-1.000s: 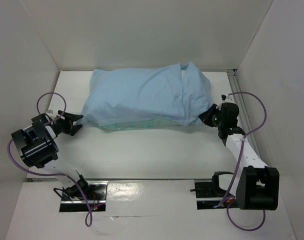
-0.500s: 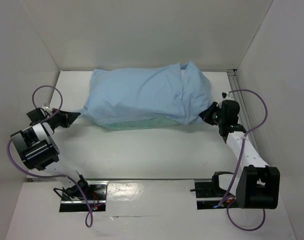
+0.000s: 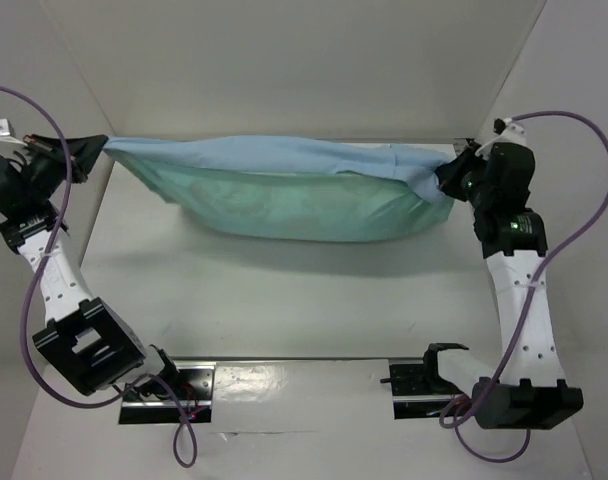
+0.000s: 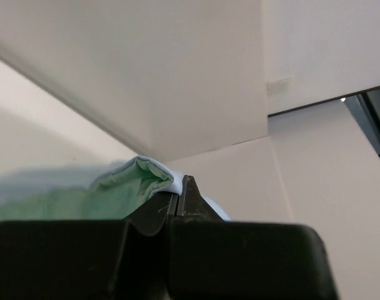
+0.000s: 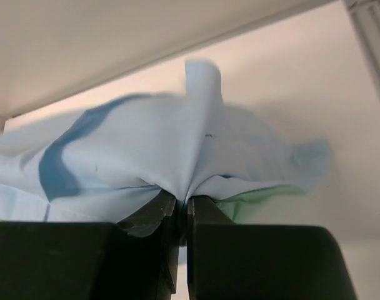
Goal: Put the pillow into the pillowcase
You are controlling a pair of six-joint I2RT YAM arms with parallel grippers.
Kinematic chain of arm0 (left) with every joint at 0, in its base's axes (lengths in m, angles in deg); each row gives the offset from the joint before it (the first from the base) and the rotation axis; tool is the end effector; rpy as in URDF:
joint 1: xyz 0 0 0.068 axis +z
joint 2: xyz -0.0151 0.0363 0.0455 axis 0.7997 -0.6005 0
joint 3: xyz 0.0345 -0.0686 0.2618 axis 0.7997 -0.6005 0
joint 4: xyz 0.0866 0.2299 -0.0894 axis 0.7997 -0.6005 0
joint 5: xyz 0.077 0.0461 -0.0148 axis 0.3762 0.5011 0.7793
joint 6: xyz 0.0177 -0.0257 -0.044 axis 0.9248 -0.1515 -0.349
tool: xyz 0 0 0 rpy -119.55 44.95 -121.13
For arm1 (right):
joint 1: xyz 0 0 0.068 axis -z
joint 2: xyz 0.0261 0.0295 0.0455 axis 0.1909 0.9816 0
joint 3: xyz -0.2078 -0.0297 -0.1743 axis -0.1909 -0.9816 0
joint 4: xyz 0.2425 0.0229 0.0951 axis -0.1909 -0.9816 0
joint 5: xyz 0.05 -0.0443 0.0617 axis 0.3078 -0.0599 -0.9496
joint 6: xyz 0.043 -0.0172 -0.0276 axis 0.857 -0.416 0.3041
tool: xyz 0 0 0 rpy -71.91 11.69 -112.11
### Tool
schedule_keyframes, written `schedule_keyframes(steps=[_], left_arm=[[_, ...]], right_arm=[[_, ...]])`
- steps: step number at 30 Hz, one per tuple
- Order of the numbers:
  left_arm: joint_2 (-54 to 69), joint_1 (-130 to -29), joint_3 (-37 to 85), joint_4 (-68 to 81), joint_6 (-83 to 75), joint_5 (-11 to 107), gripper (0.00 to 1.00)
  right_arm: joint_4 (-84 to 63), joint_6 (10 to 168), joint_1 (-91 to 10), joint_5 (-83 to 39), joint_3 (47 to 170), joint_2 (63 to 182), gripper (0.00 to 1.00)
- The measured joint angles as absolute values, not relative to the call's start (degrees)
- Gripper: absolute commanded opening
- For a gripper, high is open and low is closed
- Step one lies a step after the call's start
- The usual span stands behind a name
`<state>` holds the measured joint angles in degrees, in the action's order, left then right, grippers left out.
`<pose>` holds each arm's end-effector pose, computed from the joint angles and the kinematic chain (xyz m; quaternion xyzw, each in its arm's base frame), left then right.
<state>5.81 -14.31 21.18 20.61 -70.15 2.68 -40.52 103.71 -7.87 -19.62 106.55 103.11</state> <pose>0.2552 0.1683 0.4125 -0.3133 0.5969 -0.5009 0.5428 0.2262 -0.0090 0.4199 0.1453 0.7996 0.1303 0.5679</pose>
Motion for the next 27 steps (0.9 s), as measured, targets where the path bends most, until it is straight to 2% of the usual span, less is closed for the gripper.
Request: schedule_keyframes(steps=[7,12,16,17,18,19,20,21,23,24,25,27], left_arm=[[7.2,-8.3,24.6,26.7,-83.4,-4.3,0.00],[7.3,-9.1,30.9,17.4,-78.5,-5.1,0.00],[5.4,-13.8,34.6,9.6,-69.1,0.2,0.00],[3.9,-15.4,35.3,7.7,-66.8,1.9,0.08],[1.9,-17.4,36.3,5.7,-64.1,3.4,0.23],[-0.6,-19.1,37.5,3.8,-61.5,4.9,0.33],[-4.0,-20.8,39.4,1.3,-59.2,6.7,0.47],[-7.8,-22.3,41.7,-1.7,-56.6,8.2,0.51],[-16.0,-24.7,48.2,-7.1,-52.0,11.0,0.58],[-18.8,-25.5,50.1,-9.4,-50.4,12.5,0.65],[-20.9,-26.1,51.2,-12.2,-48.2,14.1,0.81],[-21.6,-26.7,51.3,-16.9,-45.6,16.7,0.84]], right_arm=[[-54.3,101.7,-9.1,-13.3,121.7,97.1,0.00],[-58.8,100.7,-11.8,-7.9,126.9,94.6,0.00],[-56.1,100.6,-12.0,-5.9,121.1,97.1,0.00],[-54.9,100.7,-12.0,-5.5,118.7,99.0,0.00],[-53.3,100.7,-12.0,-5.4,116.2,101.9,0.03],[-52.1,100.8,-11.9,-5.4,114.4,105.1,0.19],[-51.2,101.0,-11.8,-5.9,113.5,109.1,0.59],[-50.5,101.5,-11.6,-6.4,113.7,114.5,0.71],[-49.3,101.7,-11.1,-6.9,116.6,125.4,0.85],[-48.4,102.0,-11.0,-6.9,118.1,129.0,0.97],[-47.3,102.1,-11.0,-6.8,118.9,131.2,0.99],[-46.6,102.4,-10.9,-6.8,119.0,131.7,0.99]])
